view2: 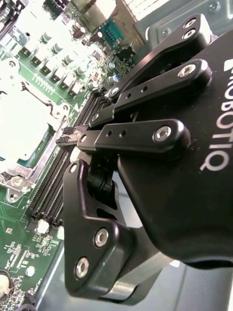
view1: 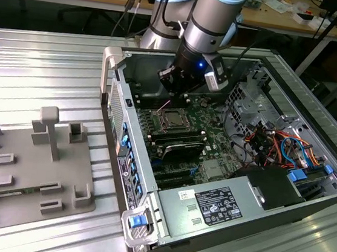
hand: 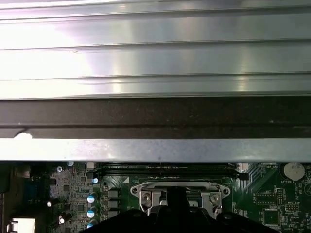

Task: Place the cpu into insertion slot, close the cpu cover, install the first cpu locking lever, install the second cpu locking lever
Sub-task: 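Install the first cpu locking lever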

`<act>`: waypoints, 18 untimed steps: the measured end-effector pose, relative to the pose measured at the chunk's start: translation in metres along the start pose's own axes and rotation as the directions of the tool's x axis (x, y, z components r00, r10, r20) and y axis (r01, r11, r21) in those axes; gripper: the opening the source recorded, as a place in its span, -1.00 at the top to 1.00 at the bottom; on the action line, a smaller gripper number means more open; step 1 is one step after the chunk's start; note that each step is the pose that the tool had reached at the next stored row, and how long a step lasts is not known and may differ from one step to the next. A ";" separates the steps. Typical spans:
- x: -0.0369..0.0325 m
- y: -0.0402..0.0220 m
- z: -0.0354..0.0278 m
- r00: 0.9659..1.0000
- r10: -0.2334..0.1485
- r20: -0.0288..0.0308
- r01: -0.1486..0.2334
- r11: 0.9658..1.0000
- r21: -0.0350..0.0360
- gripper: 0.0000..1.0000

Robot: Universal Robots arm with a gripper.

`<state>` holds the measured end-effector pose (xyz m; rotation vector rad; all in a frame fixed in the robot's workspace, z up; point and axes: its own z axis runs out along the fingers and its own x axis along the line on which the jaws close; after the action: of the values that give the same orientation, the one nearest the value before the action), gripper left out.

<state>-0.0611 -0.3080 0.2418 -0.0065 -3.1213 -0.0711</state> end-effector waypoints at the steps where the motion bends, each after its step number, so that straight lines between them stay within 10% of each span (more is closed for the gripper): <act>1: 0.0005 0.0002 -0.0025 1.000 -0.001 0.000 0.001 1.000 0.000 0.79; 18: 0.0123 0.0036 -0.0041 0.999 -0.046 0.001 0.046 0.999 0.001 0.79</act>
<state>-0.0733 -0.3046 0.2463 0.0657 -3.1230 -0.0703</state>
